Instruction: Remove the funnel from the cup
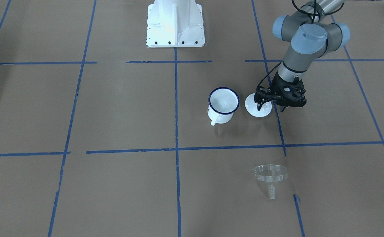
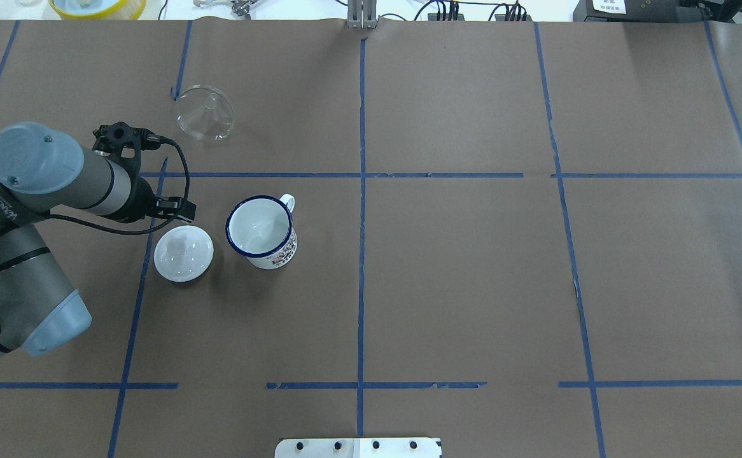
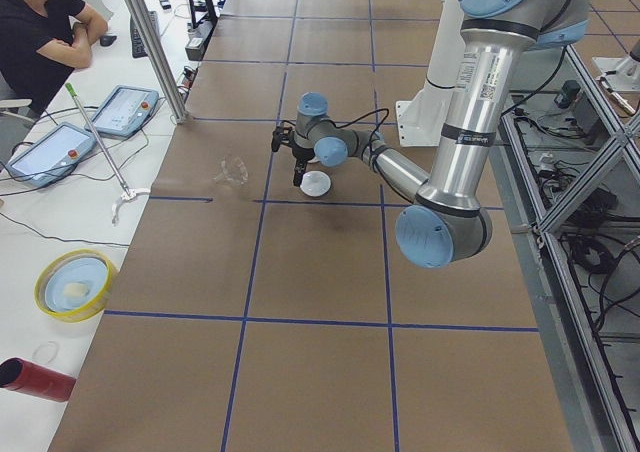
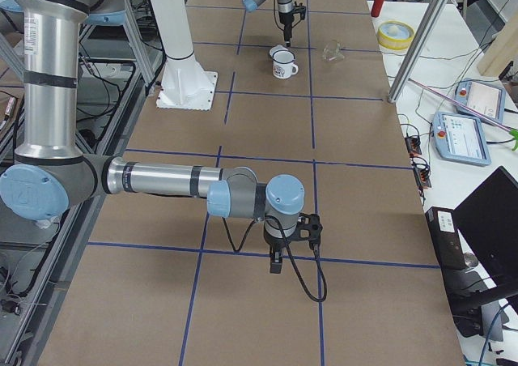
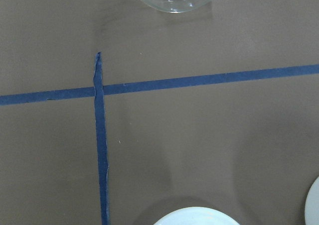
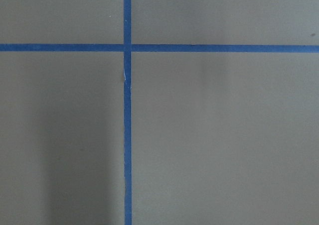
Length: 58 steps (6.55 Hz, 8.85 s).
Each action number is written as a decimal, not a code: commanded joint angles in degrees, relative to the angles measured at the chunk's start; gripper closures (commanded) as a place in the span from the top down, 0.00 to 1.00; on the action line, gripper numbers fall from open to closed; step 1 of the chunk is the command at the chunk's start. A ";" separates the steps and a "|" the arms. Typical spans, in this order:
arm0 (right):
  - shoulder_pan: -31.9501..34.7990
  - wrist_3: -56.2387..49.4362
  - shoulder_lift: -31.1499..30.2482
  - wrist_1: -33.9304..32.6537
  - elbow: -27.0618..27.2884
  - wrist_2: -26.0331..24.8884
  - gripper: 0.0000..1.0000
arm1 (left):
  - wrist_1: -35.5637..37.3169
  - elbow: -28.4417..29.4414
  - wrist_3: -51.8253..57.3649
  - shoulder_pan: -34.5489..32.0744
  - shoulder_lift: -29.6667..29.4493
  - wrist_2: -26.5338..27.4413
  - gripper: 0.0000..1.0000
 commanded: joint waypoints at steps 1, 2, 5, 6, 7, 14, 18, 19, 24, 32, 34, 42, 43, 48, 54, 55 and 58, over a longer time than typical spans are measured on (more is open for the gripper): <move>0.00 0.00 0.07 0.00 0.09 0.00 1.00 | 0.13 0.28 -0.10 0.14 -0.37 0.01 0.89; 0.00 0.00 0.07 0.00 0.00 0.00 1.00 | 0.22 0.20 -0.10 0.67 -0.37 0.01 0.89; 0.00 0.00 -0.02 0.00 0.00 0.00 1.00 | 0.22 0.20 -0.19 2.16 -0.29 0.01 0.86; 0.00 0.00 -0.02 0.00 0.09 0.00 1.00 | 0.22 0.20 -0.19 2.25 -0.20 0.01 0.84; 0.00 0.00 -0.02 0.00 0.09 0.00 1.00 | 0.22 0.02 -0.19 2.34 -0.11 0.01 0.76; 0.00 0.00 0.07 0.00 0.00 0.00 1.00 | 2.68 -1.12 -0.19 3.39 0.33 -0.96 0.63; 0.00 0.00 -0.02 0.00 0.09 0.00 1.00 | 2.68 -1.21 -0.19 3.48 0.33 -1.05 0.36; 0.00 0.00 0.07 0.00 0.00 0.00 1.00 | 2.68 -1.30 -0.19 3.40 0.33 -1.05 0.23; 0.00 0.00 0.07 0.00 0.00 0.00 1.00 | 30.10 -15.78 5.31 -0.71 -6.38 -1.22 0.00; 0.00 0.00 0.07 0.00 0.09 0.00 1.00 | 31.60 -3.50 0.60 1.46 -22.34 -7.20 0.00; 0.00 0.00 0.07 0.00 0.00 0.00 1.00 | 29.85 -2.19 0.69 1.46 -22.26 -7.11 0.00; 0.00 0.00 -0.02 0.00 0.09 0.00 1.00 | 27.20 -0.07 0.69 1.90 -21.99 -7.03 0.00; 0.00 0.00 -0.02 0.00 0.09 0.00 1.00 | 27.11 -0.07 0.69 1.90 -21.99 -7.03 0.50; 0.00 0.00 0.07 0.00 0.00 0.00 1.00 | 27.20 -2.60 1.30 1.64 -21.21 -6.85 1.00; 0.00 0.00 0.07 0.00 0.00 0.00 1.00 | 26.94 -5.31 40.67 -29.49 -5.67 -17.78 1.00; 0.00 0.00 -0.02 0.00 0.00 0.00 1.00 | 27.02 1.01 47.90 -37.13 -4.34 -19.49 1.00; 0.00 0.00 -0.02 0.00 0.00 0.00 1.00 | 26.85 9.77 66.85 -50.03 6.53 -19.95 1.00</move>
